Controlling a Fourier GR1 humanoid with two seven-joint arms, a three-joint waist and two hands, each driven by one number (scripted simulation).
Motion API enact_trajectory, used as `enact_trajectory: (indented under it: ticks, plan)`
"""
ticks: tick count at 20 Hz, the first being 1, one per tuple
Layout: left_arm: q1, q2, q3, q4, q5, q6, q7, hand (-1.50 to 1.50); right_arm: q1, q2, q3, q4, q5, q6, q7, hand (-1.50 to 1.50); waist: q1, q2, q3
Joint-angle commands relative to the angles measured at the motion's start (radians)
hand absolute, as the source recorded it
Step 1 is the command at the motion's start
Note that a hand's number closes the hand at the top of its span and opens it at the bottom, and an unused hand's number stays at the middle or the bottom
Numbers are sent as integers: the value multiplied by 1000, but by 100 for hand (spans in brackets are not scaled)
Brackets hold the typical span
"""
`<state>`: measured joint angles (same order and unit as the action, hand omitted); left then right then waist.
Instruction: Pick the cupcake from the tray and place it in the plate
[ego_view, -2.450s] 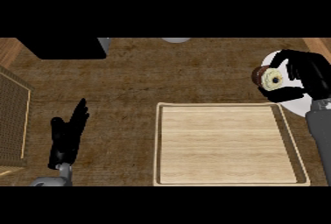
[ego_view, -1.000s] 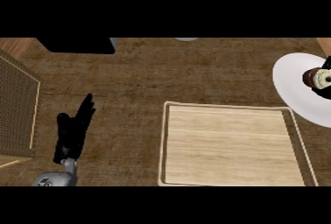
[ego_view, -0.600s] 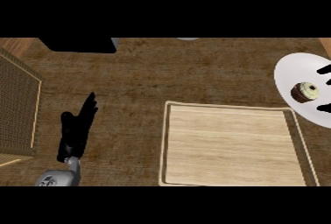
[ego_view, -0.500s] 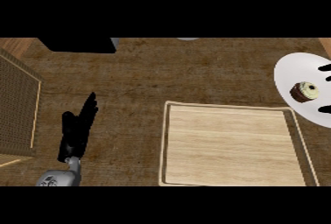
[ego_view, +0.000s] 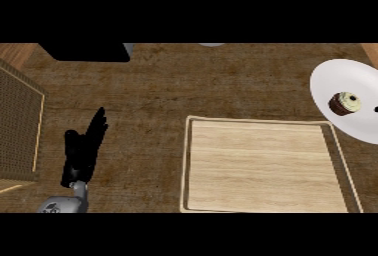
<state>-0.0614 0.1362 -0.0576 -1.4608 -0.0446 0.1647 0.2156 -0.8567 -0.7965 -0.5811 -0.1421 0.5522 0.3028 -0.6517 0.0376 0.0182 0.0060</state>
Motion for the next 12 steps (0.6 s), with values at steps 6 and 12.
enact_trajectory:
  ticks: [6, 12]
  plan:
    - [-3, 8, -8, -56, 11, -23, 65, 0, 104, -40, -85, 30, -99, 189, -94, -150, 12, 3, 1]
    - [36, -27, -38, -37, -24, 3, -3, 0, 114, -50, -87, -10, -116, 220, -114, -150, 16, 4, 1]
